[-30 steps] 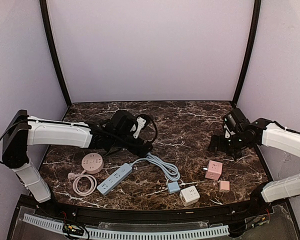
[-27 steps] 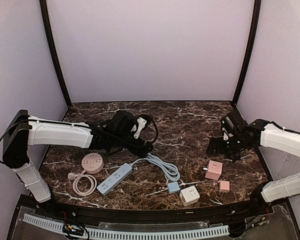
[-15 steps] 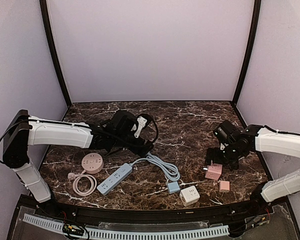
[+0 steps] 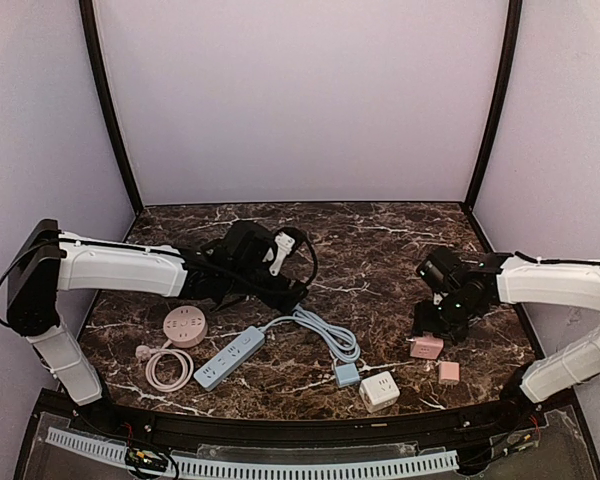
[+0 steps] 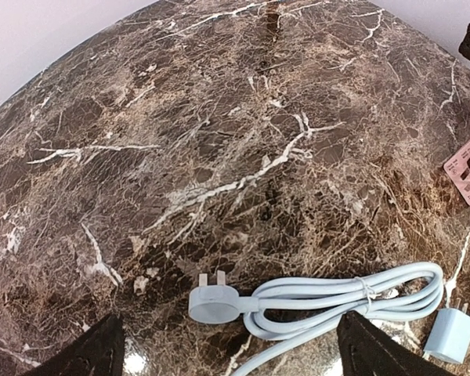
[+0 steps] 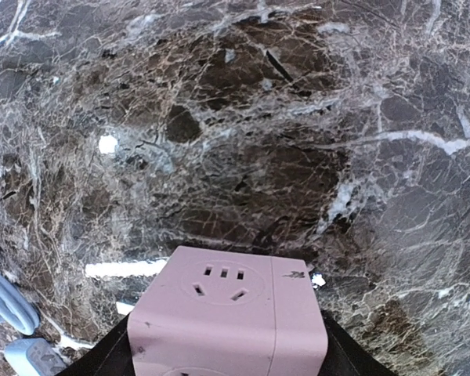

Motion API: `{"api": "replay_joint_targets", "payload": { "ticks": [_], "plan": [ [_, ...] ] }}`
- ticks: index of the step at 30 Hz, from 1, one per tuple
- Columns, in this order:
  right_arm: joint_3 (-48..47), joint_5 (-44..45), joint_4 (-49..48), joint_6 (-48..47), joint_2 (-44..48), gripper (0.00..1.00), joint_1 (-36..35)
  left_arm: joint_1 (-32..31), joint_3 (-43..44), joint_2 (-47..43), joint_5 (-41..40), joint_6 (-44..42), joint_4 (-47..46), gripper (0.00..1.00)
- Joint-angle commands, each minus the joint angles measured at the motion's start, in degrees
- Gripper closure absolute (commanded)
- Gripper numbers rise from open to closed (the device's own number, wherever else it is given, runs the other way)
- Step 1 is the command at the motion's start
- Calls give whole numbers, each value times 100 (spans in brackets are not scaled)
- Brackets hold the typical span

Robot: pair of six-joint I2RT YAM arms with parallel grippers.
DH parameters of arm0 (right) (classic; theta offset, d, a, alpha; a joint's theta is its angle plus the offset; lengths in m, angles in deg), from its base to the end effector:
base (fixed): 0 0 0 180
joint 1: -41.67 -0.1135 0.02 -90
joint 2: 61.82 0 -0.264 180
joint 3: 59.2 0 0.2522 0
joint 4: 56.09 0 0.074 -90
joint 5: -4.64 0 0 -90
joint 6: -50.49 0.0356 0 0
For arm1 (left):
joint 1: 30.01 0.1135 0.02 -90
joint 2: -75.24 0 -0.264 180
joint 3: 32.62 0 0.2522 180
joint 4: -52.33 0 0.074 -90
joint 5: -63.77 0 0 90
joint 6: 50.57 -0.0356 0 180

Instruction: Insert the plug

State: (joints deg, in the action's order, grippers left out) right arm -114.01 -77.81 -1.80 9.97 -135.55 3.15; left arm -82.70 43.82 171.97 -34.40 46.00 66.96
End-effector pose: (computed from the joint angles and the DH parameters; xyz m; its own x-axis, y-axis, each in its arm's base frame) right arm 0.1721 0.1310 0.1805 -0.9334 0.2202 -0.2833 0.1876 0.9725 0.1379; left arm 0.2326 -0.2968 0.2257 -0.4267 0.3731 -0.8239 0.6723 0.7402 -0.0130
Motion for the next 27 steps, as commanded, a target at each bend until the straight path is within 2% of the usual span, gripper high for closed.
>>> {"api": "replay_joint_targets", "payload": {
  "ticks": [1,14,16,22,27],
  "plan": [
    [-216,122,-316,-235,-341,34,-58,-31,75,44,16,-74,-24,6],
    [-1577,266,-1127,-1251,-2070,36,-58,-34,19,68,451,-288,-68,6],
    [-1719,334,-1133,-1311,-2243,30,-53,-38,6,90,529,-315,-63,6],
    [-1810,383,-1156,-1518,-1991,2,-53,-34,60,231,1073,-413,-372,6],
    [-1835,335,-1137,-1630,-1428,1,-48,-48,281,509,1483,-490,-548,5]
  ]
}}
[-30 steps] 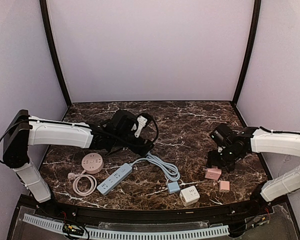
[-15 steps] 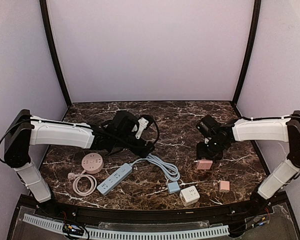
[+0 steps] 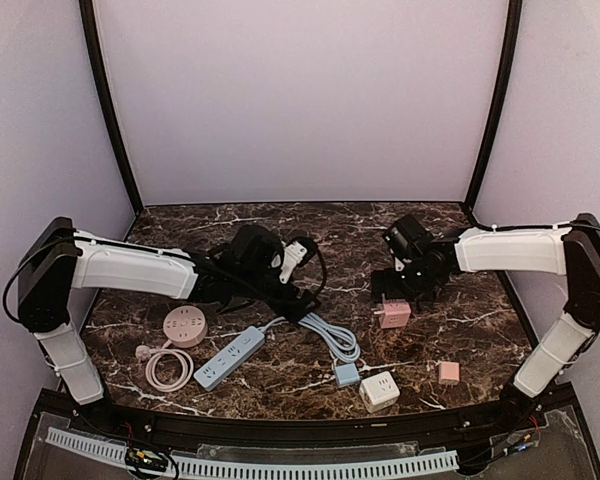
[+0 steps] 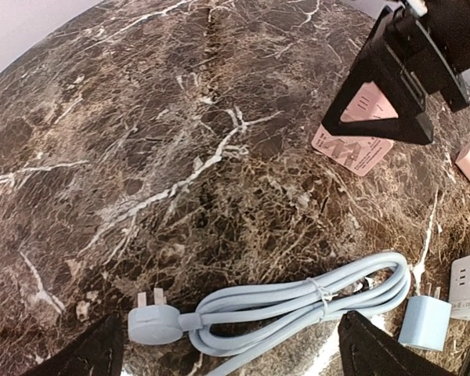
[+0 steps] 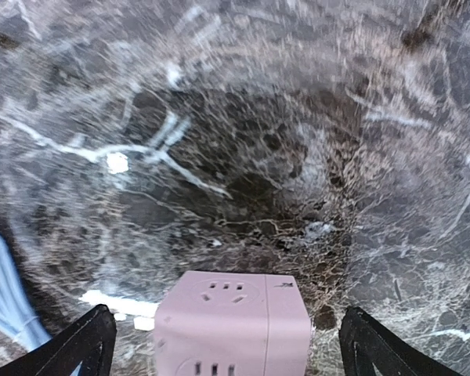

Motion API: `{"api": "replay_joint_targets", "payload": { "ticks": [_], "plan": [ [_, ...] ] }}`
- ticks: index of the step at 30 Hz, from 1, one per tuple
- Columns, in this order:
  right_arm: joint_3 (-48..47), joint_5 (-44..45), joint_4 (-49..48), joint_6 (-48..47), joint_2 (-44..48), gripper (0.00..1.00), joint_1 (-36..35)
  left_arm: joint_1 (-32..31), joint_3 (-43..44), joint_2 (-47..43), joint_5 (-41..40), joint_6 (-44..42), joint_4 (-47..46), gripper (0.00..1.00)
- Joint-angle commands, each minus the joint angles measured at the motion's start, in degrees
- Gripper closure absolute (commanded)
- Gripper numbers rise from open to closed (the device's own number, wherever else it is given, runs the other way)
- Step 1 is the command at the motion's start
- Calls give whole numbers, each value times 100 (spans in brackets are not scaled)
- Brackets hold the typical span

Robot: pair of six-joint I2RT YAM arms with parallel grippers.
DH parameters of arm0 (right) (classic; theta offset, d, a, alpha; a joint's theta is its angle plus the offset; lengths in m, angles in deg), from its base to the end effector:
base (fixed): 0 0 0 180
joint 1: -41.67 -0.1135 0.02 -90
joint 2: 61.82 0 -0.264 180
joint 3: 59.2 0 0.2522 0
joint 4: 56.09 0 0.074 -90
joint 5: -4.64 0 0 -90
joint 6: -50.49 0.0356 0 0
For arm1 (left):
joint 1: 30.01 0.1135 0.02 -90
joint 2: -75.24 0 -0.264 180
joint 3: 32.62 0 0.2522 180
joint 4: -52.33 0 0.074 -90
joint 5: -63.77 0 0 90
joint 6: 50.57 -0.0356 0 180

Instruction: Insert the plug

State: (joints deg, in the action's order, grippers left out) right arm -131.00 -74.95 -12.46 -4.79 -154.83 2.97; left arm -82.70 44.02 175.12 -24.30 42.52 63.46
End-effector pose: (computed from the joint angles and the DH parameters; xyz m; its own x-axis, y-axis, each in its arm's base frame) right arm 0.2501 0.1921 0.1872 -0.8967 -0.0006 -0.4426 -0.0538 0.9927 0.1077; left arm 0.2339 -0.3089 0.2122 -0.3854 0.4169 -0.8232 0.7921 0.6070 -0.0635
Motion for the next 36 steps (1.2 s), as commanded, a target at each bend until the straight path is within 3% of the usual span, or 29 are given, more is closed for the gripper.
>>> {"api": "replay_joint_targets", "payload": {
  "ticks": [1,8,18,31,36],
  "plan": [
    [-128,85,-63,-158,616,1,-32,-42,375,241,535,-151,-200,5],
    [338,1049,-209,-106,1551,1,10,-175,1176,878,1159,-360,-118,4],
    [1134,1526,-367,-59,2812,1,74,-413,2524,1961,1859,-1166,228,2],
    [1822,1143,-325,162,3918,1,117,-410,4290,3443,2224,-1787,826,2],
    [1914,1089,-315,136,4007,1,117,-416,4578,3730,2290,-1851,794,2]
  ]
}}
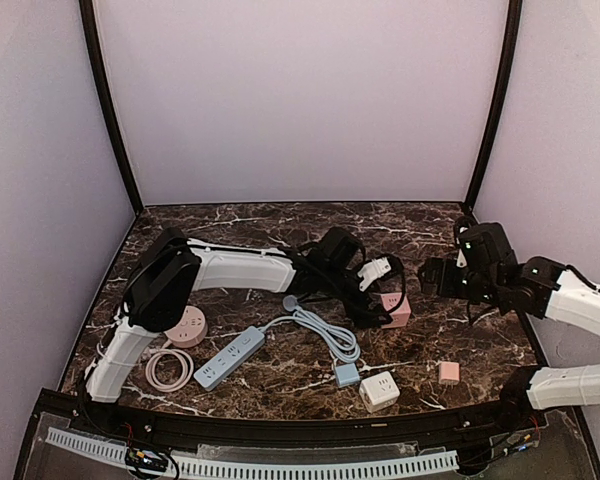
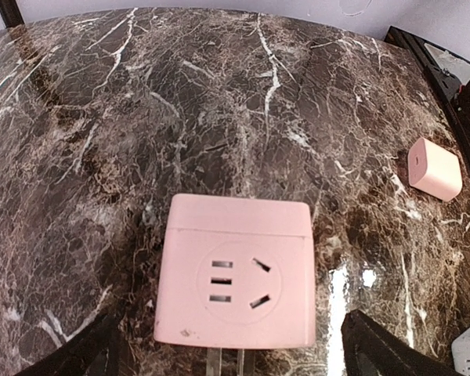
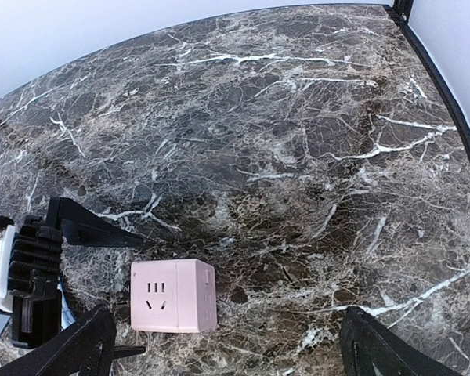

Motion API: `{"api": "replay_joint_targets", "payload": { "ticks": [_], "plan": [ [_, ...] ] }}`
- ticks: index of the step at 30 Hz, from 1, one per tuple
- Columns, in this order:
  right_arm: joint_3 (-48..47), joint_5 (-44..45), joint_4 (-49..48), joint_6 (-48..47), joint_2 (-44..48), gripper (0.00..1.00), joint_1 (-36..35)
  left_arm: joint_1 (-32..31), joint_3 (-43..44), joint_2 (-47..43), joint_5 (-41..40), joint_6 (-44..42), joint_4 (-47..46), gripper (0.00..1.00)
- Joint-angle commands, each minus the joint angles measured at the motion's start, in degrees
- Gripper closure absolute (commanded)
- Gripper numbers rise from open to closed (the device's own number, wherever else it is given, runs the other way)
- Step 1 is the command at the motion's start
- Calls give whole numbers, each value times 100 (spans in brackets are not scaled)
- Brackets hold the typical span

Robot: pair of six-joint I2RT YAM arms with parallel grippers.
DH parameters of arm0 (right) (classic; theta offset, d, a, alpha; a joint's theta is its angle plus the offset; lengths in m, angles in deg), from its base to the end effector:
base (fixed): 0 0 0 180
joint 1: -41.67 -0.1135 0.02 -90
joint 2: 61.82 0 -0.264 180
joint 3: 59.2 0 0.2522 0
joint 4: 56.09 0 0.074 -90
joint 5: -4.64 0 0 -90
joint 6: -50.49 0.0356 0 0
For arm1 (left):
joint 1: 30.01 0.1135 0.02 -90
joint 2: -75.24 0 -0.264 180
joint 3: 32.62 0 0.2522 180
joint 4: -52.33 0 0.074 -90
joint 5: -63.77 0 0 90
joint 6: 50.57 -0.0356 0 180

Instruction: Insert the plug

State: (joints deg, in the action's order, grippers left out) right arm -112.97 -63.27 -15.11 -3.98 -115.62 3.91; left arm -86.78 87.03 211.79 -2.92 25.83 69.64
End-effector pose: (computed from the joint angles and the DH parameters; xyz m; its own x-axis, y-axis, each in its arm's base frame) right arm 0.1640 0.1101 0.2562 -0.6215 0.1997 -0.7575 0.0223 0.9711 0.2377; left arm 0.2848 -0.4604 0.1618 -0.0767 0.5111 -0.8561 0.9934 0.1125 -0.0218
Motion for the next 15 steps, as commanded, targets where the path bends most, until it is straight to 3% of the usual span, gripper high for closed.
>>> {"api": "replay_joint_targets", "payload": {
  "ticks": [1,10,15],
  "plan": [
    [122,-86,-59,56,104,1,23,-6,298,115,150,-184,170,2],
    [178,-163,-87,39,73,1,28,-4,594,405,174,-291,100,5],
    [242,-226,-97,53,139,1,27,-2,634,480,246,-353,56,18]
  ]
}}
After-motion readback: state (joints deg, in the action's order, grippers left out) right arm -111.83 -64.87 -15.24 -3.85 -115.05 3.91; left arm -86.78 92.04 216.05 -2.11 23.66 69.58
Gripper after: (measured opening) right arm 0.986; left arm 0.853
